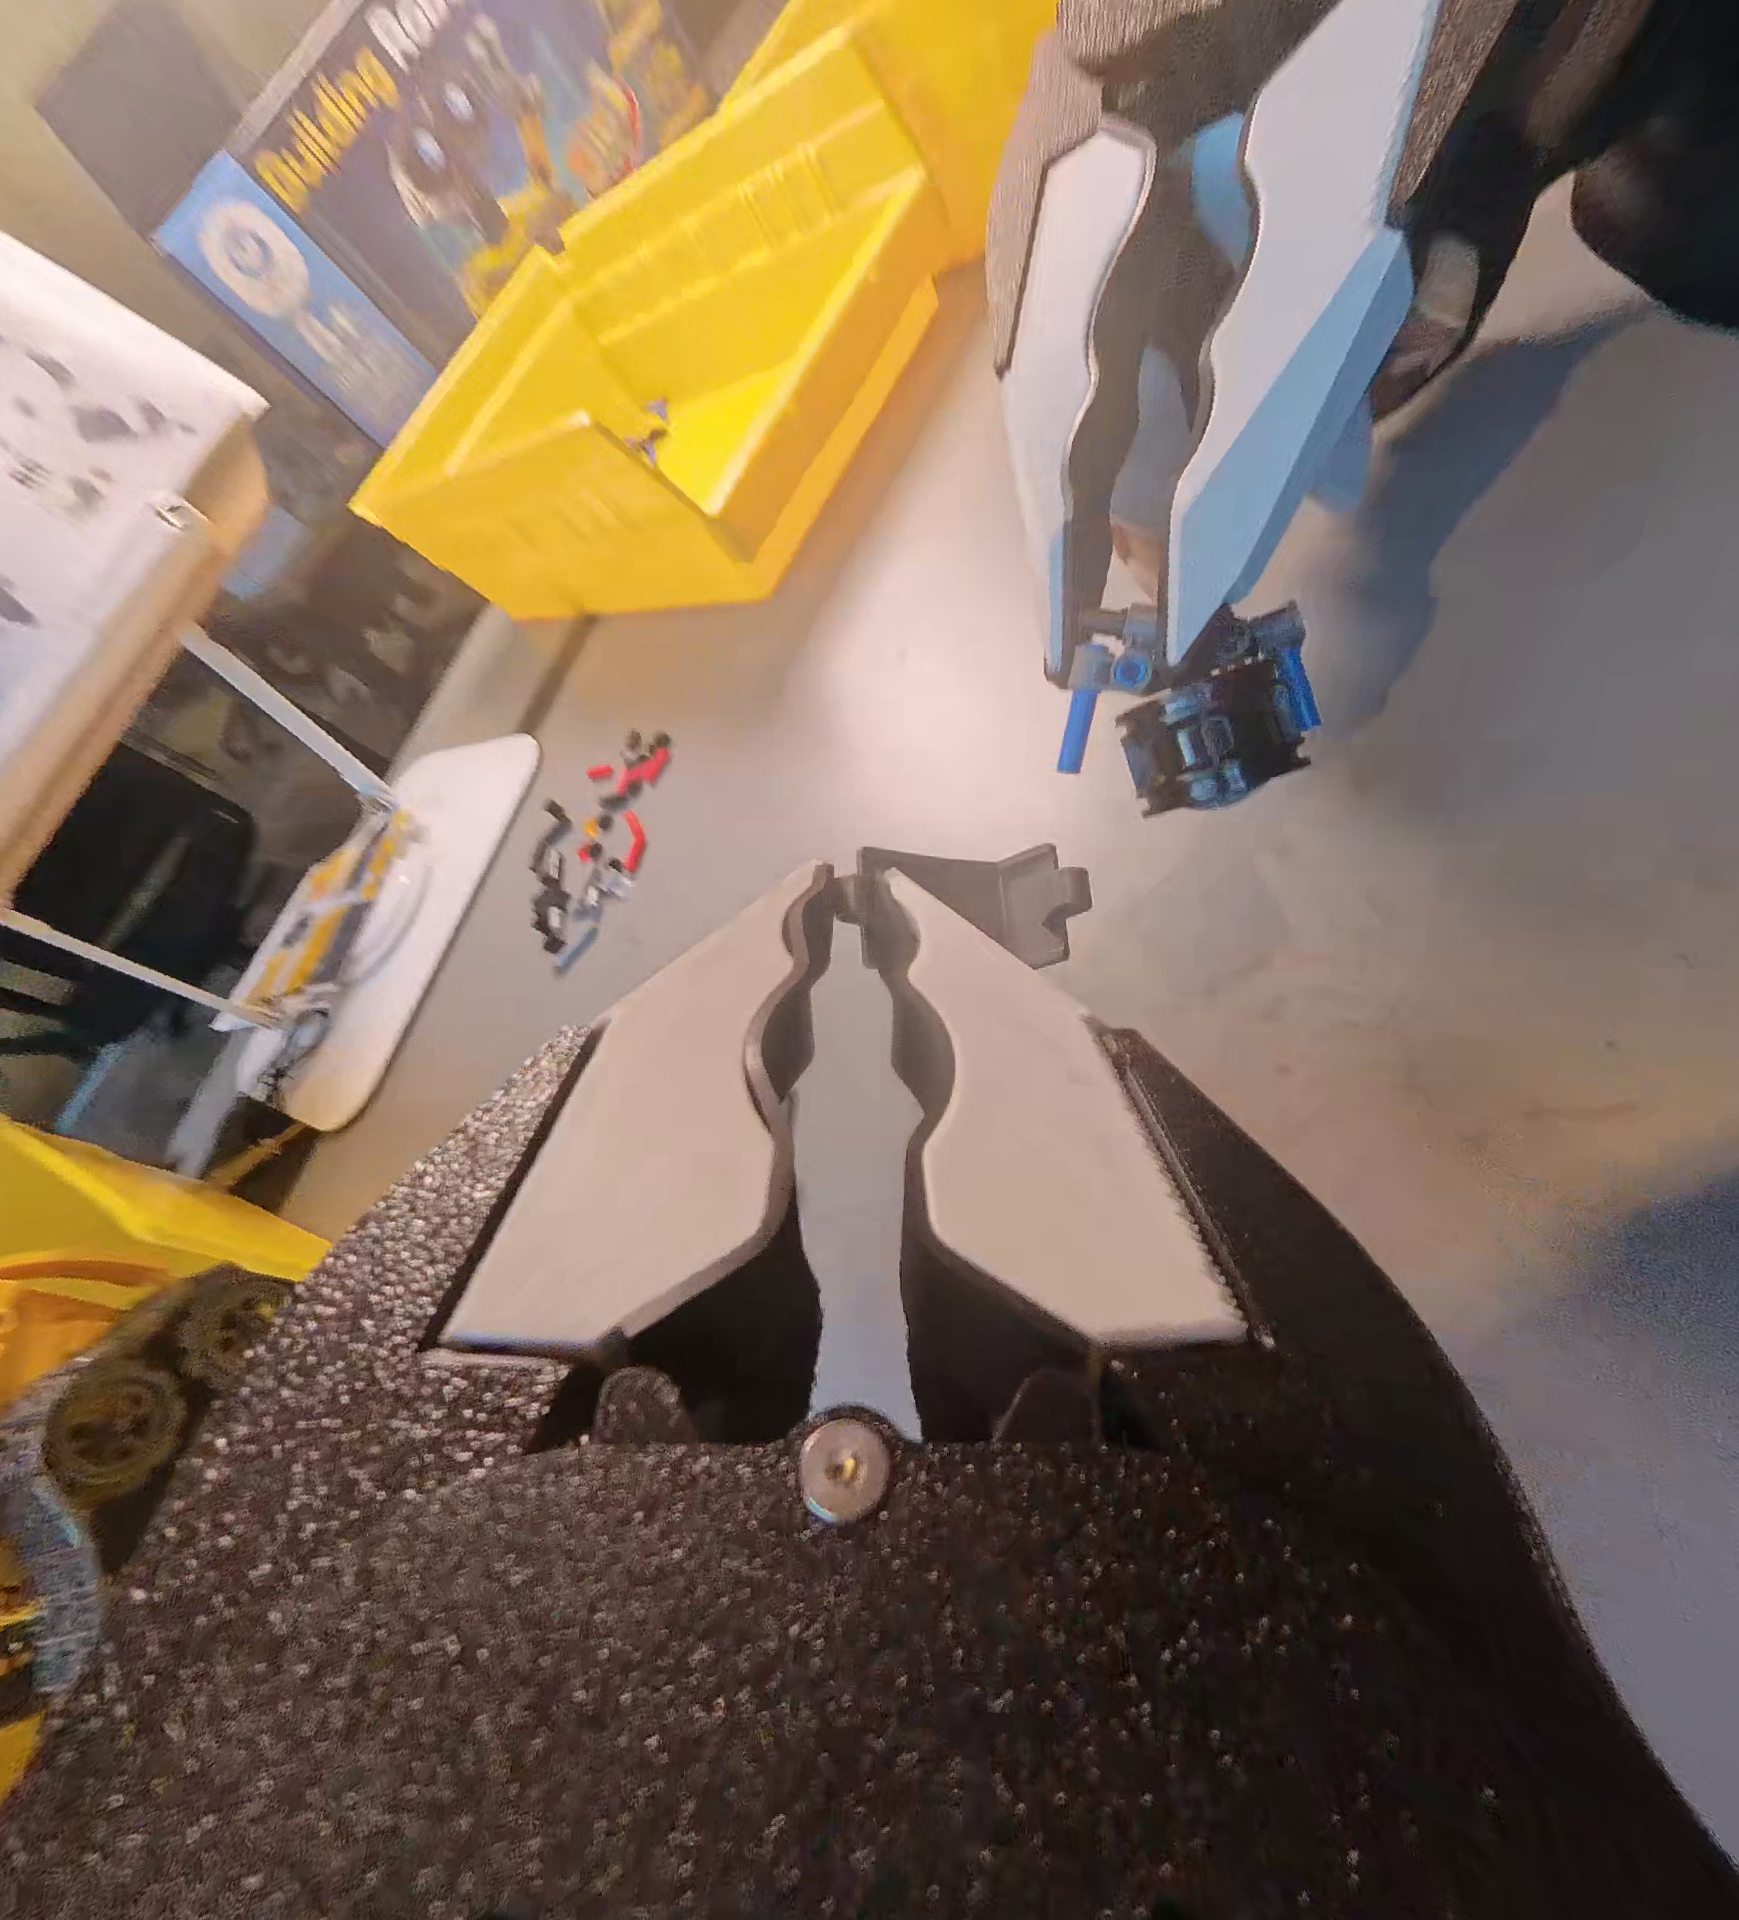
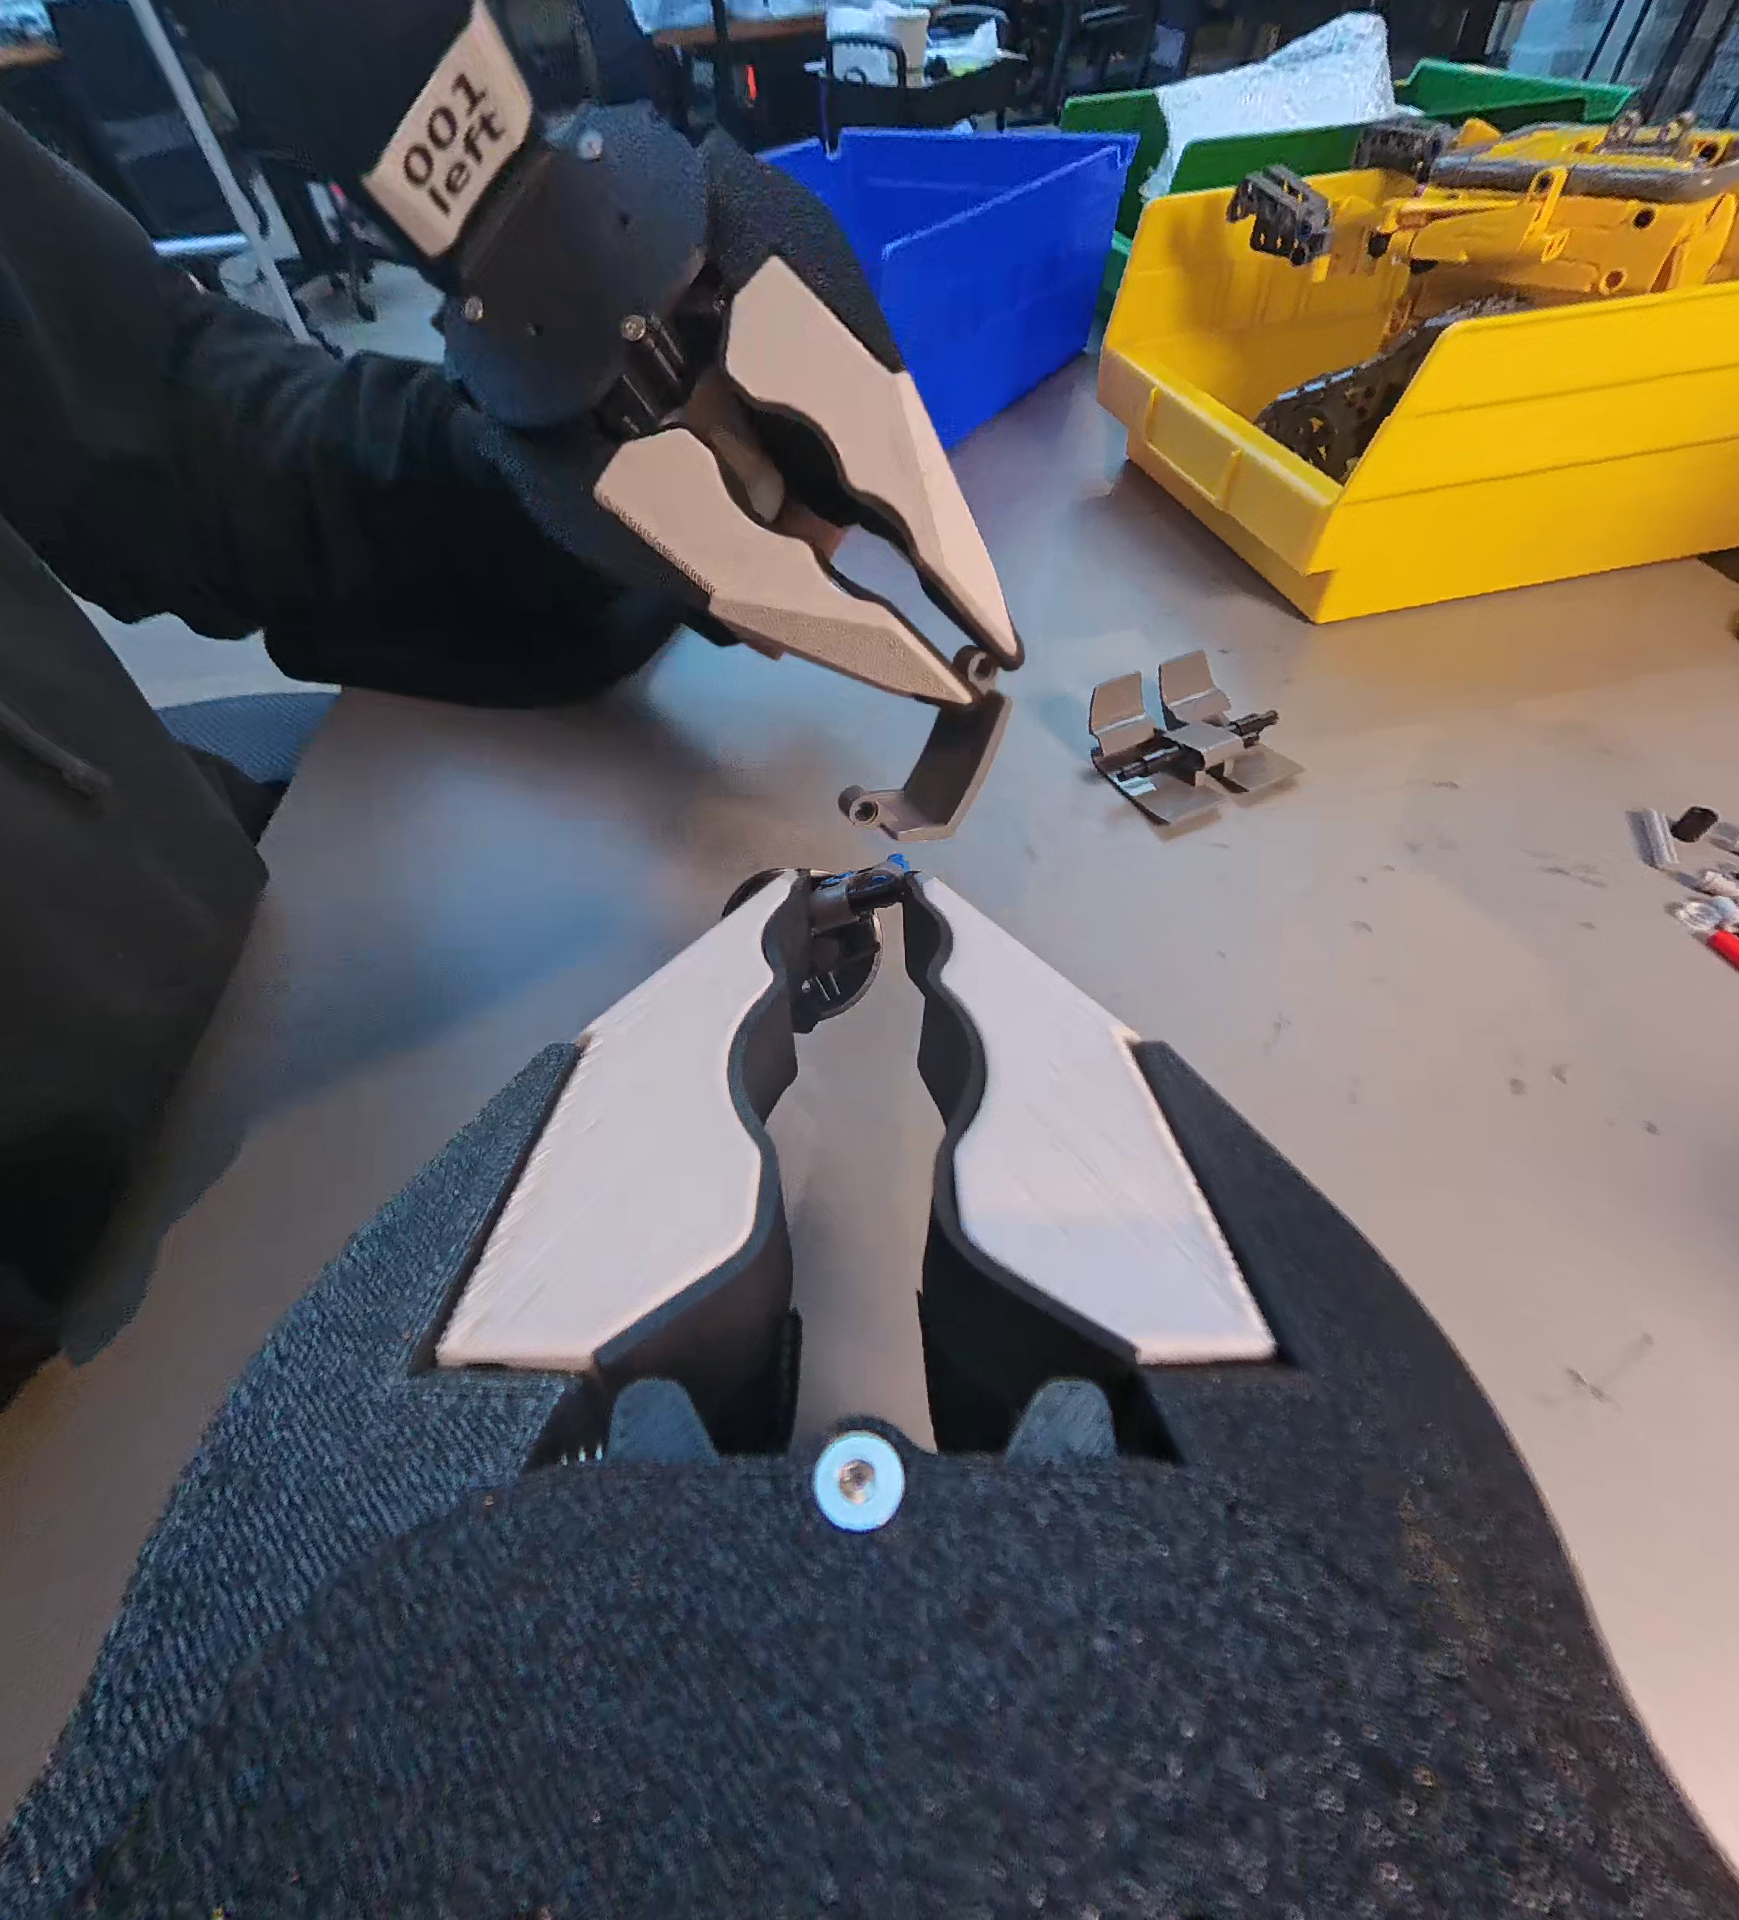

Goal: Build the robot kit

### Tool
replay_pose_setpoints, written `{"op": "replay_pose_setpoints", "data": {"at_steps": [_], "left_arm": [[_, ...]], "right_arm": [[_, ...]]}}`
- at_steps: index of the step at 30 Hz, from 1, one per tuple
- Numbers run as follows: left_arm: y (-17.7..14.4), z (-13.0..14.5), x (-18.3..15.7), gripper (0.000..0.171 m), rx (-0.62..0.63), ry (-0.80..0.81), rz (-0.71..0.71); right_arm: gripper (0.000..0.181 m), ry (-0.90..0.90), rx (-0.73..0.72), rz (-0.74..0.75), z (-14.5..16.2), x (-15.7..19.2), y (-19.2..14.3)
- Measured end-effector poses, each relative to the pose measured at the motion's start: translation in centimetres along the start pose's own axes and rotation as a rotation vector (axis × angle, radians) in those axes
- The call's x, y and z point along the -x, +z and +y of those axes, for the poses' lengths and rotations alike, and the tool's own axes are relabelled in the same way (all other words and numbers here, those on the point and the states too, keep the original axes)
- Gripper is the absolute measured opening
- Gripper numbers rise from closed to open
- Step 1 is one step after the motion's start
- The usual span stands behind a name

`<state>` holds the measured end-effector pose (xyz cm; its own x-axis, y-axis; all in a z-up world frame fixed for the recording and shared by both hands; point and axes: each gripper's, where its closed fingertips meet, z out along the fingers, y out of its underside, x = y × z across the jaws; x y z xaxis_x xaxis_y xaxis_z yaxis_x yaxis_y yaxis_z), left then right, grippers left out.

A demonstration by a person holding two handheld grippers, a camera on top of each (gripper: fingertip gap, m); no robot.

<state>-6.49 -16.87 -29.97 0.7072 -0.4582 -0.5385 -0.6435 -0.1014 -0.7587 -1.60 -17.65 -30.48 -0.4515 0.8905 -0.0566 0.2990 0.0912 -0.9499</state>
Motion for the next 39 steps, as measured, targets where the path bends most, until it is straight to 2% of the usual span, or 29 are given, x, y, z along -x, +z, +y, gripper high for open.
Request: {"op": "replay_pose_setpoints", "data": {"at_steps": [6,16,18,22,27,39], "left_arm": [[-1.2,-2.7,0.2,0.005,-0.095,0.158,-0.124],[-0.7,-1.2,0.3,0.006,-0.054,0.095,-0.086],[-0.1,-0.1,-0.1,0.006,-0.004,0.033,-0.036],[1.2,3.5,-1.5,0.006,0.152,-0.227,0.109],[1.5,5.2,-1.5,0.006,0.205,-0.389,0.153],[1.5,6.2,-1.3,0.007,0.233,-0.432,0.147]], "right_arm": [[0.017,0.037,-0.072,-0.053,-1.5,1.0,0.3],[0.017,0.058,-0.078,-0.069,-1.3,1.1,0.4],[0.017,0.062,-0.080,-0.070,-1.3,1.0,0.4],[0.017,0.063,-0.072,-0.067,-1.1,1.0,0.4],[0.017,0.069,-0.065,-0.062,-0.8,0.8,0.4],[0.017,0.080,-0.062,-0.061,-0.6,0.7,0.4]]}}
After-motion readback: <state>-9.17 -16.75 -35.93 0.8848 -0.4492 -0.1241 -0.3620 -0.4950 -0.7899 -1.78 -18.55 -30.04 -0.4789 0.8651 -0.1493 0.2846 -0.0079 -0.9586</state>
